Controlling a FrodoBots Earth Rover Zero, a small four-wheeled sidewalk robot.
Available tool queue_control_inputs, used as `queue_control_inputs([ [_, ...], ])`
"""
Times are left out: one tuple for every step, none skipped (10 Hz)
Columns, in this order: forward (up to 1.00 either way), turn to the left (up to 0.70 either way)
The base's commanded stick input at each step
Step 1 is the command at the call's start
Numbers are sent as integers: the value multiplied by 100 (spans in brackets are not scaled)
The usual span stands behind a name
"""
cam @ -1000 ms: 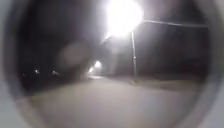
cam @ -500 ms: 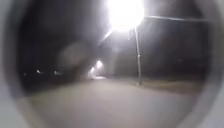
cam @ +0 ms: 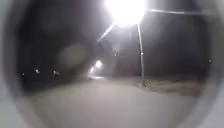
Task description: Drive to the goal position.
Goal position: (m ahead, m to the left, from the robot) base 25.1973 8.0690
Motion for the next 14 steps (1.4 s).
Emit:
queue_control_inputs([
  [100, 6],
  [100, 13],
  [100, 18],
  [100, 14],
  [100, 10],
  [100, 9],
  [100, 7],
  [100, 6],
  [100, 5],
  [100, 5],
  [100, 5],
  [100, 10],
  [100, 15],
  [100, 14],
])
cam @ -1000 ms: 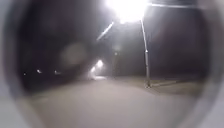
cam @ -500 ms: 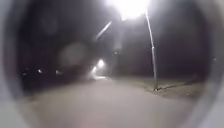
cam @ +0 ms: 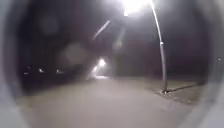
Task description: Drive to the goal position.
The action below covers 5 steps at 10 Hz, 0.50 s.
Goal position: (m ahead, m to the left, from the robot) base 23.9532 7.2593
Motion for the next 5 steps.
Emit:
queue_control_inputs([
  [100, 10],
  [100, 6],
  [100, 4],
  [100, 4],
  [100, 5],
])
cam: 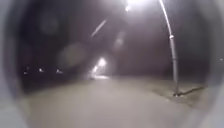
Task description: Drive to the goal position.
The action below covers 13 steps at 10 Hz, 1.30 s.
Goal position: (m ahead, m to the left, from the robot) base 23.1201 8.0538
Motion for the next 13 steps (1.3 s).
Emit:
queue_control_inputs([
  [100, 5],
  [100, 5],
  [100, 5],
  [100, 7],
  [100, 13],
  [100, 8],
  [100, 5],
  [100, 5],
  [100, 5],
  [100, 5],
  [100, 12],
  [100, 15],
  [100, 15],
])
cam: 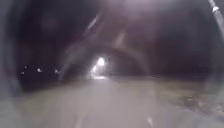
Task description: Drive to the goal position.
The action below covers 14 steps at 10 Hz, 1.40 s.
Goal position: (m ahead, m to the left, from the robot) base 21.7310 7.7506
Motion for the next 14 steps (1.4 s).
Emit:
queue_control_inputs([
  [100, 12],
  [100, 9],
  [100, 5],
  [100, 5],
  [100, 10],
  [100, 19],
  [100, 18],
  [100, 13],
  [100, 12],
  [100, 10],
  [100, 7],
  [100, 4],
  [100, 4],
  [100, 4],
])
